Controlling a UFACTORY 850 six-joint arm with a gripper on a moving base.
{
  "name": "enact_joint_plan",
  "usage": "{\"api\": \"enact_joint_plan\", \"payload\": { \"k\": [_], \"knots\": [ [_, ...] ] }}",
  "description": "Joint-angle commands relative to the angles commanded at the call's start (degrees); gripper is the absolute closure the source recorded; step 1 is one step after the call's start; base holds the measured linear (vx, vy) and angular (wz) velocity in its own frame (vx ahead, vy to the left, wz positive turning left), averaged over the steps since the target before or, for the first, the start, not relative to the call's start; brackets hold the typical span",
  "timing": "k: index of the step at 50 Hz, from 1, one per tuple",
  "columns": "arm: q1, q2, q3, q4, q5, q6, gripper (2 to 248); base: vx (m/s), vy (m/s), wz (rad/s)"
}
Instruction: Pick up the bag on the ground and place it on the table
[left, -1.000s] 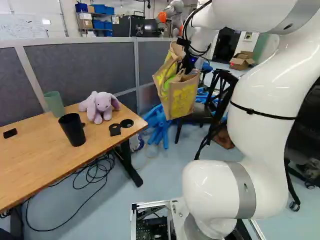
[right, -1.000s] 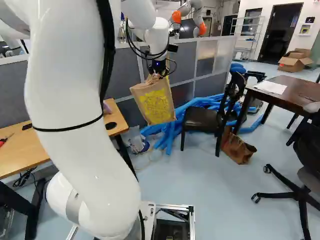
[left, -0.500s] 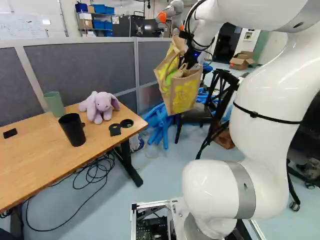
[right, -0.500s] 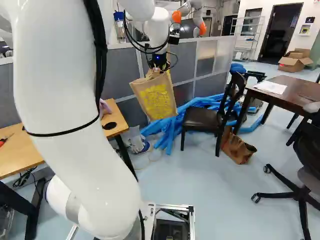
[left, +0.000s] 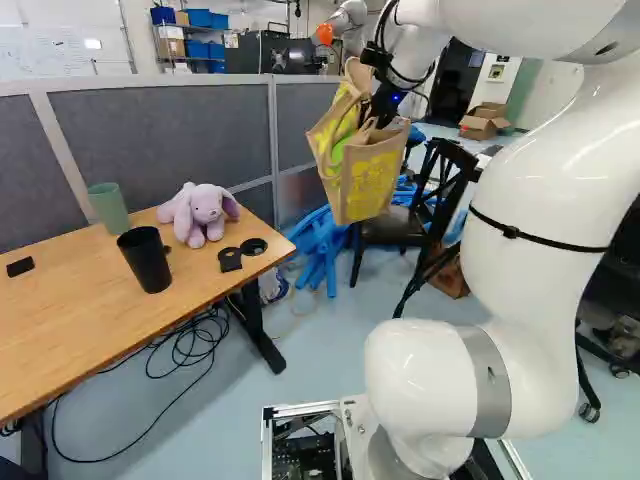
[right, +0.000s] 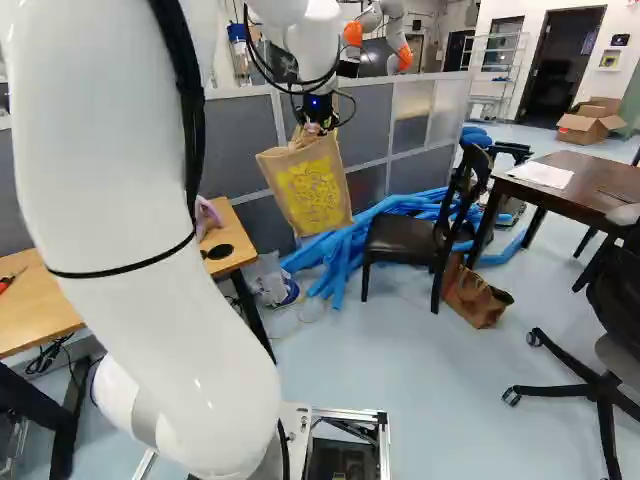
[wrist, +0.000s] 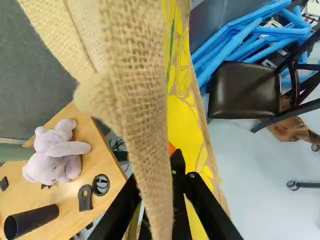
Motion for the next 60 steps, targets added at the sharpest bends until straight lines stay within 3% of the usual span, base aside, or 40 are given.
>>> {"api": "enact_joint_plan", "payload": {
  "k": [39,60],
  "knots": [
    [-1.0,1.3,-4.4,0.0,-7.7,0.0,229,0.0,0.0,0.0],
    [-1.3,2.4,-6.2,0.0,-9.3,0.0,229,0.0,0.0,0.0]
  ]
}}
